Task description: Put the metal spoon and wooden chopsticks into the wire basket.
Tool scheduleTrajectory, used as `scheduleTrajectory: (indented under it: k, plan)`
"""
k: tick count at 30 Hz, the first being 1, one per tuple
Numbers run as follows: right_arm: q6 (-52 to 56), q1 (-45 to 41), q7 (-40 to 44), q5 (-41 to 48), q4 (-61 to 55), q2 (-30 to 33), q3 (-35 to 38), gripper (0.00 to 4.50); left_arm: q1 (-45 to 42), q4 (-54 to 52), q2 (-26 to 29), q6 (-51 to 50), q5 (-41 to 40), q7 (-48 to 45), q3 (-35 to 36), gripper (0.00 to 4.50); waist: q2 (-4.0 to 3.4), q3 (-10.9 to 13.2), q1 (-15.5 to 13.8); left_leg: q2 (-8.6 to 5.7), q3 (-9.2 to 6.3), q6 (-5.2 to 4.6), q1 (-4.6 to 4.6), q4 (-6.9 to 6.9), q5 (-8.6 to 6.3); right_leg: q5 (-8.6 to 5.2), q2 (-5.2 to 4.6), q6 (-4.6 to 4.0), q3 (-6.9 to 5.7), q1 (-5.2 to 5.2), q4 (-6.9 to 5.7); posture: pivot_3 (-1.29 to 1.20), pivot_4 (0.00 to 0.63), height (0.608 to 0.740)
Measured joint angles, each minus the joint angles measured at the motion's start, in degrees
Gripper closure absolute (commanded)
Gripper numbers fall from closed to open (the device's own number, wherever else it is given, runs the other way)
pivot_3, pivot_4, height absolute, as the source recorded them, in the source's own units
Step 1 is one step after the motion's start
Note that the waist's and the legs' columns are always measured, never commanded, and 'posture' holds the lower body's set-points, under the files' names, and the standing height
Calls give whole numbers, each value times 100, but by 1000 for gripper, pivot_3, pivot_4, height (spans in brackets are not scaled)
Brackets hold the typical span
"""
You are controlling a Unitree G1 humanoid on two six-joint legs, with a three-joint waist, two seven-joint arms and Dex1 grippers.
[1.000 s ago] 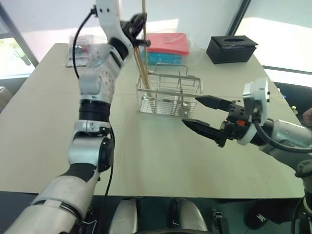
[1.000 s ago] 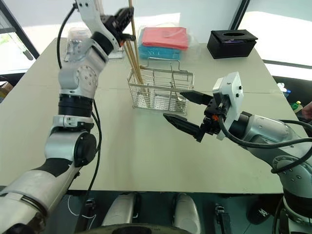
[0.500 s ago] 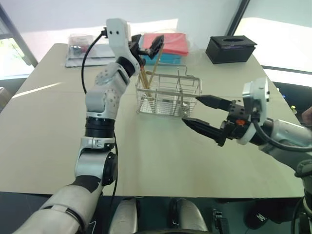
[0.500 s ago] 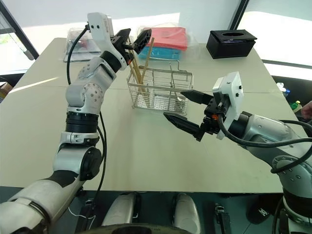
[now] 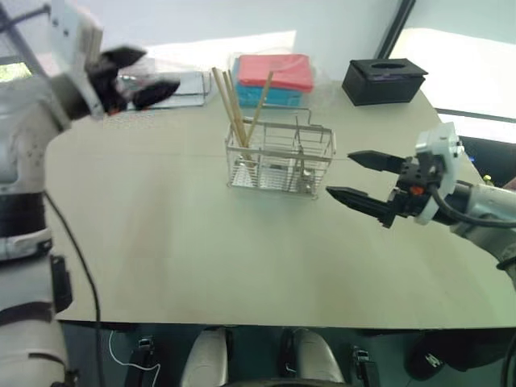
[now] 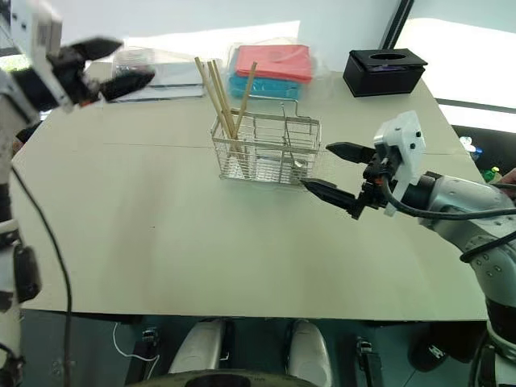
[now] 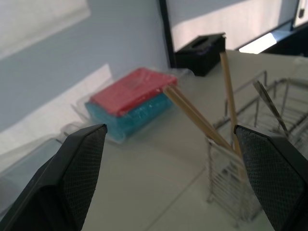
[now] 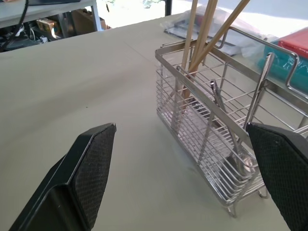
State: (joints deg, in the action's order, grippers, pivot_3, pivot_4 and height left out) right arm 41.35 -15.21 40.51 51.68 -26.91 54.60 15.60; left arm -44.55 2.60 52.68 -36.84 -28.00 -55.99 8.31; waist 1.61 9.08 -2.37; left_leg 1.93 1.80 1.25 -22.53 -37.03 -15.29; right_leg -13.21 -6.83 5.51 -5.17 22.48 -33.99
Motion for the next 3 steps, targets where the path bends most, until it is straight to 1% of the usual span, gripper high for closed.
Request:
scheduleTrajectory:
  k: [3]
  plan:
    - [-128, 91, 301, -266, 225, 52, 26, 0, 797, -740, 229, -205, -310, -351, 186, 40, 1, 2, 9, 4, 0, 1, -2, -1, -1, -1, -2, -2, 1, 0, 10, 0, 150, 703]
